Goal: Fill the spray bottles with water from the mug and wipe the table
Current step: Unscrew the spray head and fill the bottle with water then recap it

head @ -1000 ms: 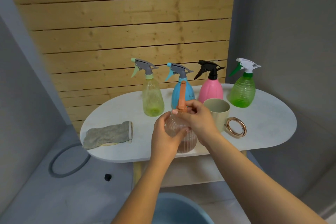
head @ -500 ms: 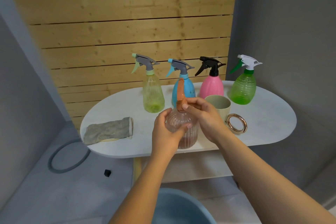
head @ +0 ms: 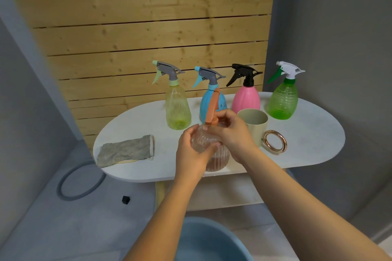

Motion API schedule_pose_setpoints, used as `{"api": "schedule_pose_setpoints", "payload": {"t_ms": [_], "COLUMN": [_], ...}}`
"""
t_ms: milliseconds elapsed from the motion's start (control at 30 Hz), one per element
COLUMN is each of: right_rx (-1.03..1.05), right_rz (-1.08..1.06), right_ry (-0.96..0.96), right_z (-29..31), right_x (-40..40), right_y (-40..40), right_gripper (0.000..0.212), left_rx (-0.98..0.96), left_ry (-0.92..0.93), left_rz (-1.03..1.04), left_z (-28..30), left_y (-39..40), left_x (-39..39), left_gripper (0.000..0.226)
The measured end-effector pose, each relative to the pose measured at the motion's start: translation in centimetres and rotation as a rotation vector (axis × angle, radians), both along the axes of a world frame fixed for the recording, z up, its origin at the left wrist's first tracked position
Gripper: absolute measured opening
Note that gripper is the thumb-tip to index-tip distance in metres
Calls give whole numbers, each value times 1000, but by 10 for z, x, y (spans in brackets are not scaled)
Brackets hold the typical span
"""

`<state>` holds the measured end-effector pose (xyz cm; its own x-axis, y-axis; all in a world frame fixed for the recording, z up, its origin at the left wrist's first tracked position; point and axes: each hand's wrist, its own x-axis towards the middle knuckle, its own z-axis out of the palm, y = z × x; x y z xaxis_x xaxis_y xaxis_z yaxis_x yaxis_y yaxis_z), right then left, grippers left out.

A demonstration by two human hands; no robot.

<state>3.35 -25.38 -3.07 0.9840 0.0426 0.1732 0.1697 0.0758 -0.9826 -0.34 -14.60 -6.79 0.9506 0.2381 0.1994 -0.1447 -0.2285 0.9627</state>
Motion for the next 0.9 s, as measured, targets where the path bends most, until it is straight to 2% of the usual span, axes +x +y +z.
{"api": "schedule_pose_setpoints", "payload": {"t_ms": [200, 300, 433, 533, 600, 767, 900], "right_rx": [-70, -142, -89, -45, -24, -7, 39], "right_rz": [-126, -97, -21, 115, 182, 0, -89], "right_ry": [-21, -101, -72, -20, -13, 75, 72], "right_z": [-3, -3, 1, 4, 6, 2, -3], "right_x": [0, -4, -9, -8, -6, 2, 0], "right_y": [13, 13, 7, -7, -13, -4, 6], "right_gripper": [37, 23, 7, 20, 18, 35, 41], "left_rx": [-19, -21, -18, 4, 4, -5, -16], "left_ry": [-11, -18, -4, -1, -6, -10, -16], "left_rz": [8, 1, -3, -7, -6, -9, -5], "left_z": [-1, 1, 1, 0, -1, -2, -2], "left_y": [0, -1, 0, 0, 0, 1, 1], "left_x": [-1, -2, -3, -2, -1, 0, -1], "left_gripper": [56, 53, 59, 66, 68, 68, 63]}}
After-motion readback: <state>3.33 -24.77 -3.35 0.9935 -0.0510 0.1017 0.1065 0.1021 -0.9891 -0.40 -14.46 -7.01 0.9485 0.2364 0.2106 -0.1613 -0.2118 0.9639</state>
